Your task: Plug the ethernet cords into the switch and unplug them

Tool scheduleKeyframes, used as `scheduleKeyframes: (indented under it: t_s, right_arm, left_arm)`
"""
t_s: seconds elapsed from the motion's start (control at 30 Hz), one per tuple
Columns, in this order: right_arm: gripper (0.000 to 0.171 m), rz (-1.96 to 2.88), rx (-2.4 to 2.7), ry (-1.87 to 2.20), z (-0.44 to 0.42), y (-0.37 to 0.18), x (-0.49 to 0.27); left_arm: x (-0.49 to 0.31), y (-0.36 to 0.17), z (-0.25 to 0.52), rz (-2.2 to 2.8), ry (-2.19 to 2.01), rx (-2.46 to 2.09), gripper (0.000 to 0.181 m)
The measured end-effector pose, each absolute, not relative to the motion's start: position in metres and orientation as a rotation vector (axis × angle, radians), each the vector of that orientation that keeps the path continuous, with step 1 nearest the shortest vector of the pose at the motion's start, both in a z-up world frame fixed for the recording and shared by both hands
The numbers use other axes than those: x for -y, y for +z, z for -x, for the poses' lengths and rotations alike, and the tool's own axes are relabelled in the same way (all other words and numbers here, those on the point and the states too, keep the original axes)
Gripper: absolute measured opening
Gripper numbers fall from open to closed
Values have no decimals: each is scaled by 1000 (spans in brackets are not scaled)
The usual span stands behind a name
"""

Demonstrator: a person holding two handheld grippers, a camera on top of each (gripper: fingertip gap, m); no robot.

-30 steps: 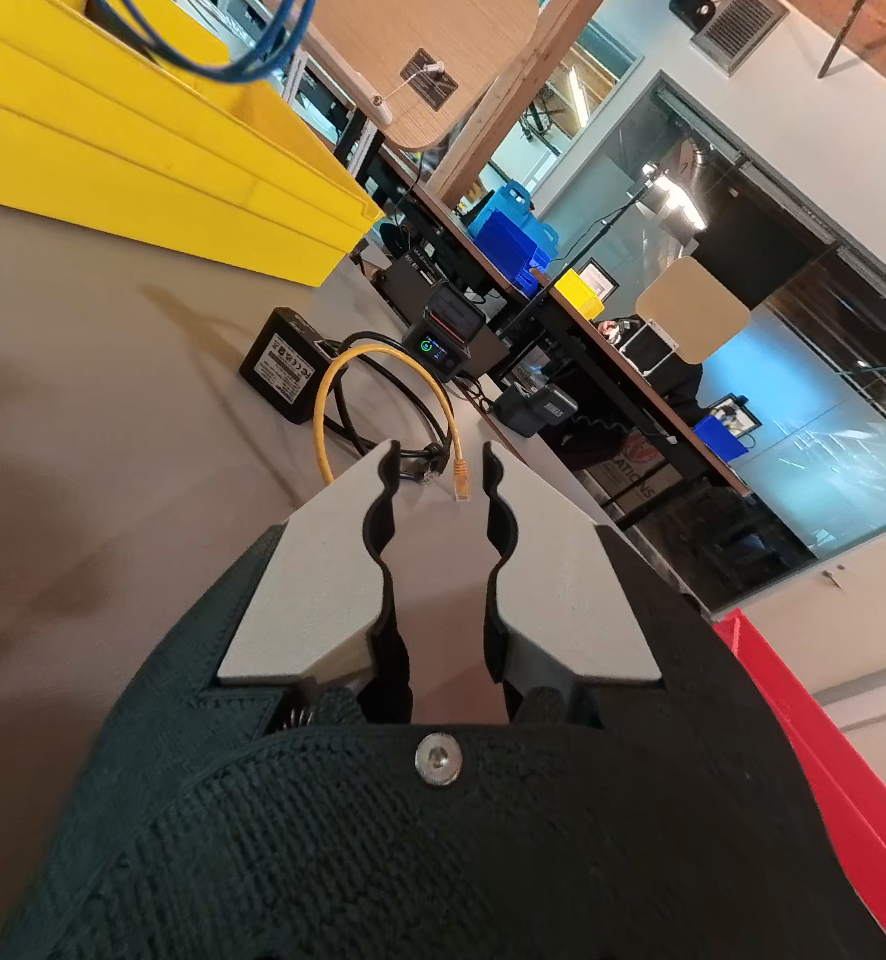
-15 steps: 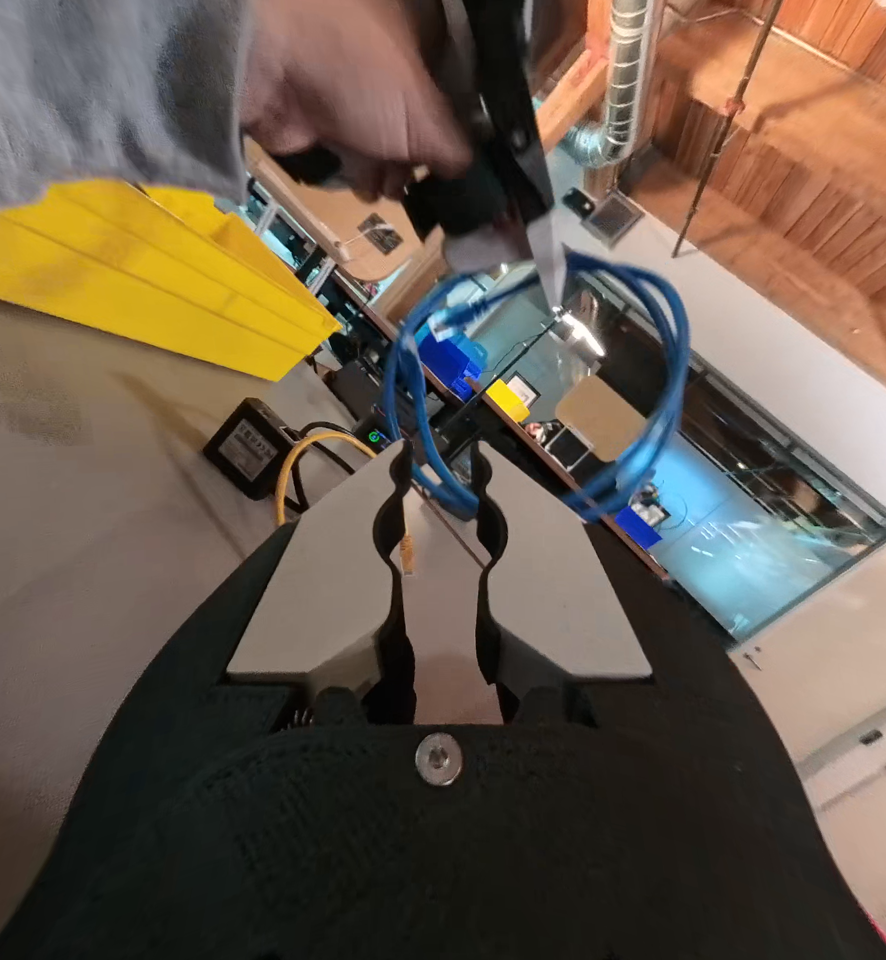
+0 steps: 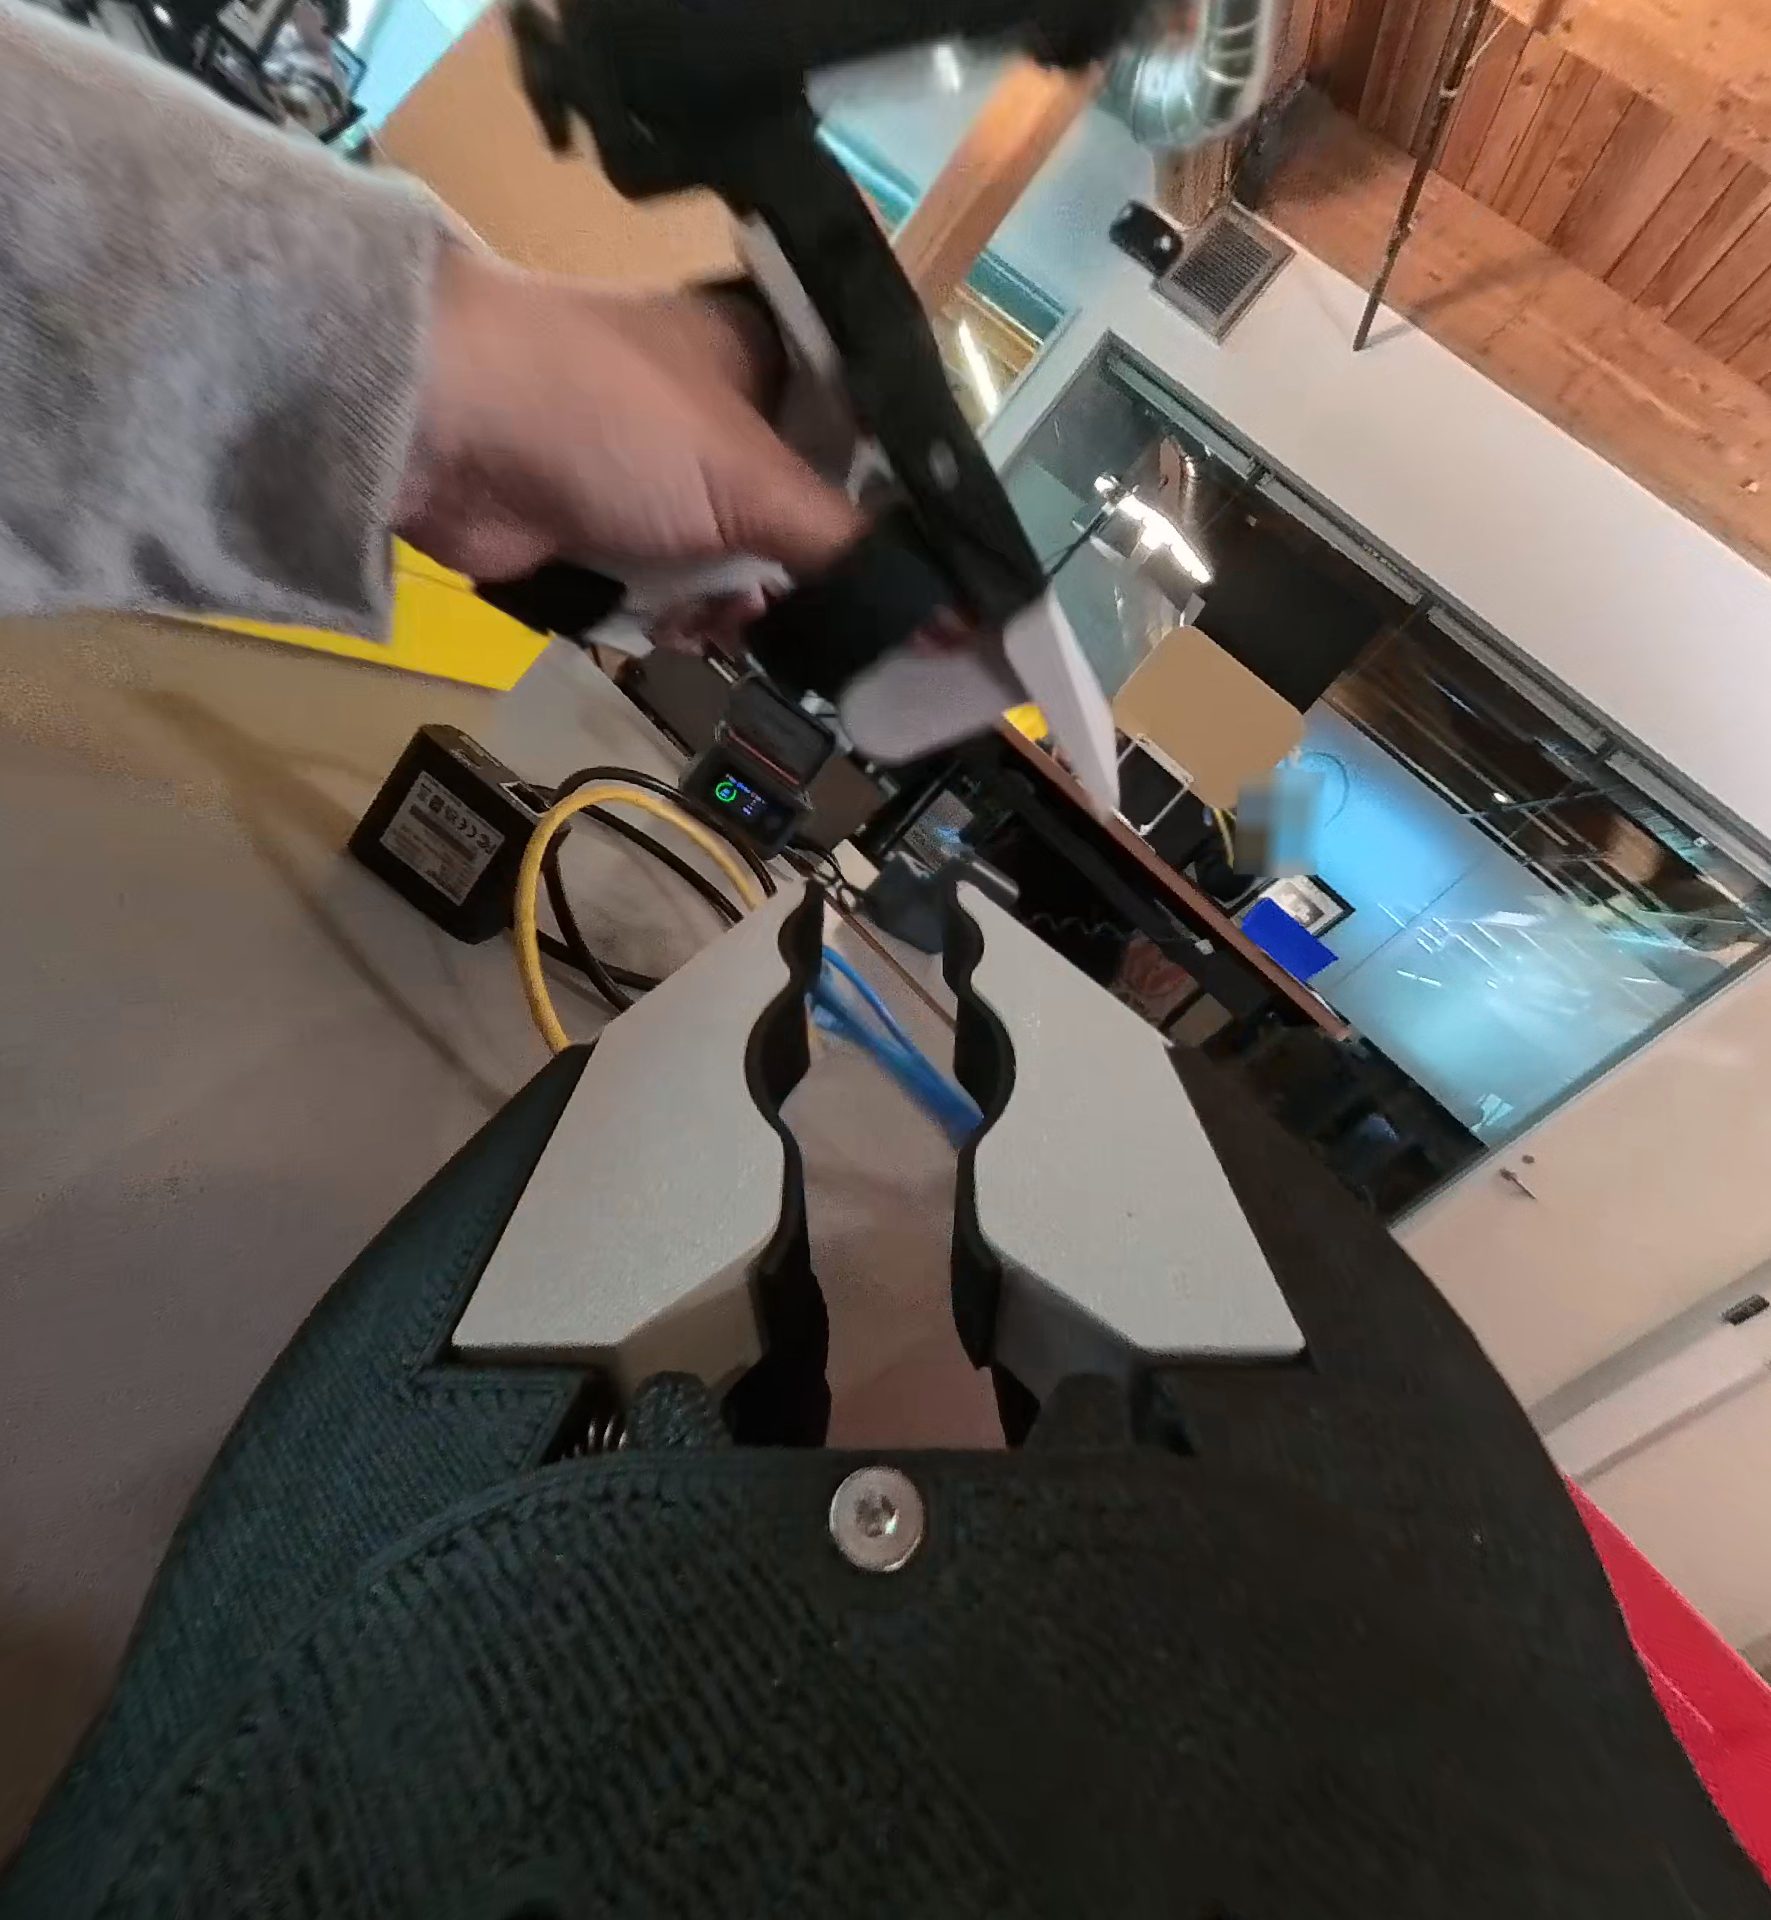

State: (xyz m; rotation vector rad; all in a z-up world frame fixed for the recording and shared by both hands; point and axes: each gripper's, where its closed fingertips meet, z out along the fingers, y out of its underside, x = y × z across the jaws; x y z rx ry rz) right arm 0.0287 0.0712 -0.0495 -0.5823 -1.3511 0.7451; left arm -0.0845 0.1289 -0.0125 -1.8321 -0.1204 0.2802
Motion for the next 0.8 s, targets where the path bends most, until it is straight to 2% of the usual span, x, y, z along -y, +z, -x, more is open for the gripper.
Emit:
scheduleKeyframes:
  t_s: [0.13, 0.43, 0.5, 0.73, 0.8]
  right_arm:
    - [21, 606, 1348, 746, -28, -50, -74]
    - [22, 649, 1354, 744, -25, -54, -79]
    - [22, 667, 1353, 747, -24, -56, -81]
    - [22, 786, 1360, 752, -19, -65, -95]
    - [22, 815, 1377, 733, -17, -70, -98]
  left_arm:
    - [-80, 2, 83, 1690, 218, 116, 89]
    - [-18, -101, 76, 1834, 257, 105, 95]
    - [-5, -99, 67, 1751, 333, 73, 82]
    - [8, -133, 95, 1926, 404, 217, 84]
    - [10, -134, 98, 1933, 397, 234, 75]
